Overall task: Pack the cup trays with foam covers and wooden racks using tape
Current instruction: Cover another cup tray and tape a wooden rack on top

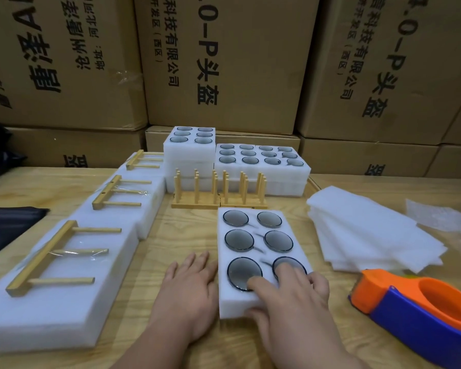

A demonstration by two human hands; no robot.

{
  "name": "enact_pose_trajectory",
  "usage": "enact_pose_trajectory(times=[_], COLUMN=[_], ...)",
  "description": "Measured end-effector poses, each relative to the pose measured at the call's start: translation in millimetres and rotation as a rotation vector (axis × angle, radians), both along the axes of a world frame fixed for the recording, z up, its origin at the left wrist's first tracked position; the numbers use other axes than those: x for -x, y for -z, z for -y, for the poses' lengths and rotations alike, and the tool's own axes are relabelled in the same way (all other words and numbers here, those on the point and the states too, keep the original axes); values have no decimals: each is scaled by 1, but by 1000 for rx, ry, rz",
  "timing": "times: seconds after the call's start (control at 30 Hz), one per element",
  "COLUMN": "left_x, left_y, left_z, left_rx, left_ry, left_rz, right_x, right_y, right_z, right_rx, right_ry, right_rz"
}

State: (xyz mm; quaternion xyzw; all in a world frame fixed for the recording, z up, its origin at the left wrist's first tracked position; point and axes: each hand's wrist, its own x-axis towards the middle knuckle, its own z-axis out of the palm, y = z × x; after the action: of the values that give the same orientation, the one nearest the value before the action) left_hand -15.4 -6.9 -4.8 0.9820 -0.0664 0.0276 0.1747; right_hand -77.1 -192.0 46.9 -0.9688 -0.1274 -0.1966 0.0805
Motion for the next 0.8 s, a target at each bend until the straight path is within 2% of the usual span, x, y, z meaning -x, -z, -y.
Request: enact_pose_trajectory(times=[0.33, 0.47, 0.53, 0.6, 0.7, 0.8], left_x=[1, 1, 1, 1, 0, 0], left_y=[-2, -2, -2, -1, -1, 0], left_z=[0, 0, 0, 0, 0, 0], left_rx=[21, 19, 17, 18, 24, 27], left_ry=[-39, -36, -35, -35, -35, -36], left_rz=[3, 1, -3, -2, 1, 1], right_x=[3, -1, -7, -18, -43, -73], right_y=[12, -8, -21, -28, -31, -22], right_z=[-2, 8, 15, 18, 17, 15], right_rx=[71, 214, 77, -31, -121, -92], right_ry=[-8, -61, -68, -31, -7, -38], right_rz=[-101, -197, -266, -162, -61, -140])
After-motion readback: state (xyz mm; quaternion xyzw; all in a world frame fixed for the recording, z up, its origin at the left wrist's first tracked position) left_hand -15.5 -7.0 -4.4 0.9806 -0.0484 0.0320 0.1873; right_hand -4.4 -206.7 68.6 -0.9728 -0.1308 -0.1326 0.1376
